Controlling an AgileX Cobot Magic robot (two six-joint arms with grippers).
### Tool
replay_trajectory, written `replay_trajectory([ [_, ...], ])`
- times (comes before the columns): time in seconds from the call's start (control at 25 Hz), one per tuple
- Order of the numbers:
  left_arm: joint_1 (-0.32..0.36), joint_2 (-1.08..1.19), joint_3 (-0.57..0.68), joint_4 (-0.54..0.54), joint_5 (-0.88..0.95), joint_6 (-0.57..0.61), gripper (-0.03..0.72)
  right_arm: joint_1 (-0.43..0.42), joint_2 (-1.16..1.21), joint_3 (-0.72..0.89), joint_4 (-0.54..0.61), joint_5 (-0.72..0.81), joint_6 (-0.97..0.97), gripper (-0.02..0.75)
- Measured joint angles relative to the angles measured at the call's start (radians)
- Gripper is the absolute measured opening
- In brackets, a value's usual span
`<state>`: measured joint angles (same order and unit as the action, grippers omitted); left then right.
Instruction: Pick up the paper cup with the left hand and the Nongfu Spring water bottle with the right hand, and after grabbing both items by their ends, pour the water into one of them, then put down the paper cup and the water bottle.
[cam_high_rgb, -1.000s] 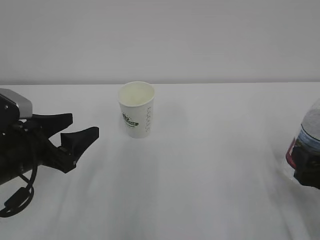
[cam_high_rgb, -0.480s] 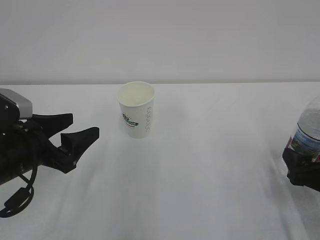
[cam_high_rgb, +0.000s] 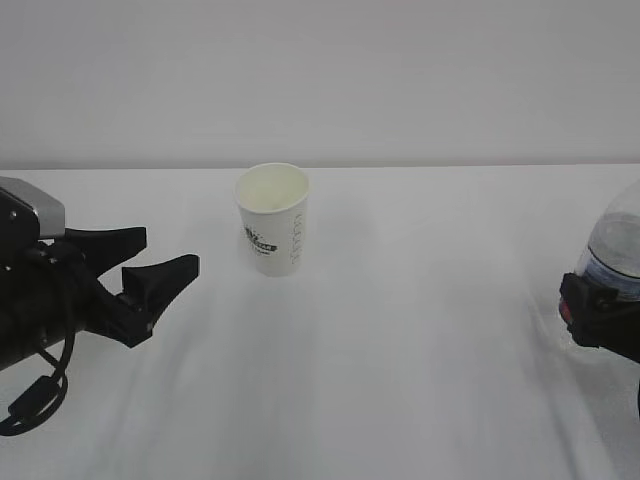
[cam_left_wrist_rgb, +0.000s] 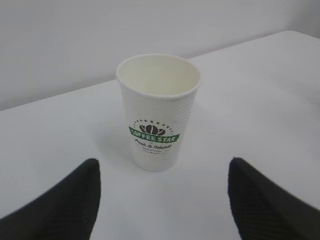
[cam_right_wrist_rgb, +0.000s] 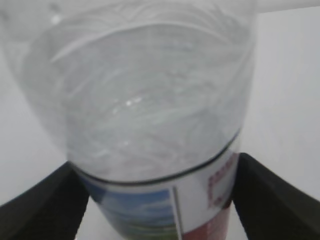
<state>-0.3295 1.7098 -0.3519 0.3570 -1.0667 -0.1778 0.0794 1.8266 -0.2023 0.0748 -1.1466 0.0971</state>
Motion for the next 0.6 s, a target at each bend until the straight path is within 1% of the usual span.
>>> replay_trajectory([
  [0.6, 0.0, 0.0, 0.0, 0.001, 0.0, 0.0, 0.579, 0.0, 0.001, -0.053, 0.016, 0.0, 0.0, 0.665],
])
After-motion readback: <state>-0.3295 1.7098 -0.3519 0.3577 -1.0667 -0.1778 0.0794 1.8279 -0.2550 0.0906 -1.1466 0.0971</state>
